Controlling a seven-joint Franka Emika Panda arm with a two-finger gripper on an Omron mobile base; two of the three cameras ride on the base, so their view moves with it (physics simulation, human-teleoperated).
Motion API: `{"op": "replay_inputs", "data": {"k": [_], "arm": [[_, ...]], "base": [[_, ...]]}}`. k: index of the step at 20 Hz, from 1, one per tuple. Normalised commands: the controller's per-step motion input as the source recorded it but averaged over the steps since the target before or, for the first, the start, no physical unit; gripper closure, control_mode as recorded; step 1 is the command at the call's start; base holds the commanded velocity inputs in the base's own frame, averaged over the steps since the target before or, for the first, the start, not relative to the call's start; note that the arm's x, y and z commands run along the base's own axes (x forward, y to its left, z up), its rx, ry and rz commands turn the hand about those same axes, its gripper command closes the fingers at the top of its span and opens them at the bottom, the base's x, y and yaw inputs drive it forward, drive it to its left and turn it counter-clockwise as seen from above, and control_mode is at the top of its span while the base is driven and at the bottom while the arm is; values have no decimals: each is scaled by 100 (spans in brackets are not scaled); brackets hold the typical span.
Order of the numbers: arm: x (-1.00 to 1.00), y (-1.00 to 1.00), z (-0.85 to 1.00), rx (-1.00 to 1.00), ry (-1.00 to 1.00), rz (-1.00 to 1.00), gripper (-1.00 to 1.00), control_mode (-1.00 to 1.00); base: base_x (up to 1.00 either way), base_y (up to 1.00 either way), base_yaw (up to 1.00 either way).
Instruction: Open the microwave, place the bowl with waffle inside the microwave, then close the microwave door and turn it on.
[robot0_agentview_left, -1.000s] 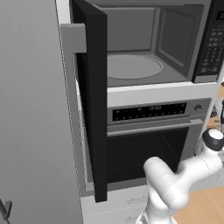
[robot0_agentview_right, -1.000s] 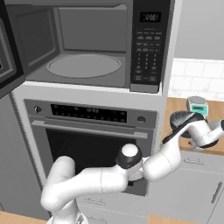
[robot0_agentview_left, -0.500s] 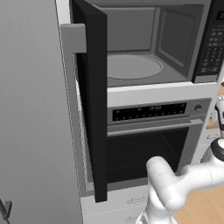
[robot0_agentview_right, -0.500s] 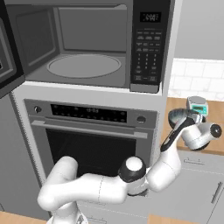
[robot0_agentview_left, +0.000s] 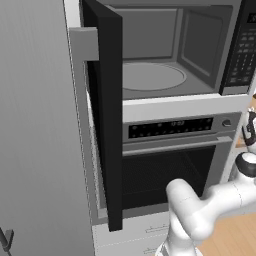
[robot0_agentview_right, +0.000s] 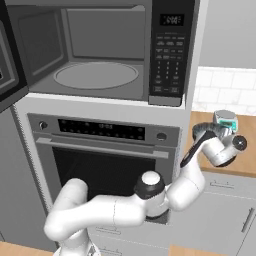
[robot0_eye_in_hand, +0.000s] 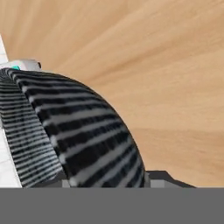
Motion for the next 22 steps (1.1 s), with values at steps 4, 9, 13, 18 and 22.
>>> {"op": "replay_inputs", "data": {"k": [4, 9, 13, 18, 22], "arm": [[0, -76, -9, 12, 1, 0, 100, -100], [-34, -63, -1, 13, -5, 0, 100, -100], [-100, -83, 0, 12, -11, 0, 100, -100], [-100, -75, -1, 3, -14, 1, 100, -100], [-100, -55, -8, 0, -17, 6, 100, -100]], "base": [[0, 0, 0], [0, 0, 0], [0, 0, 0], [0, 0, 0], [0, 0, 0]]}}
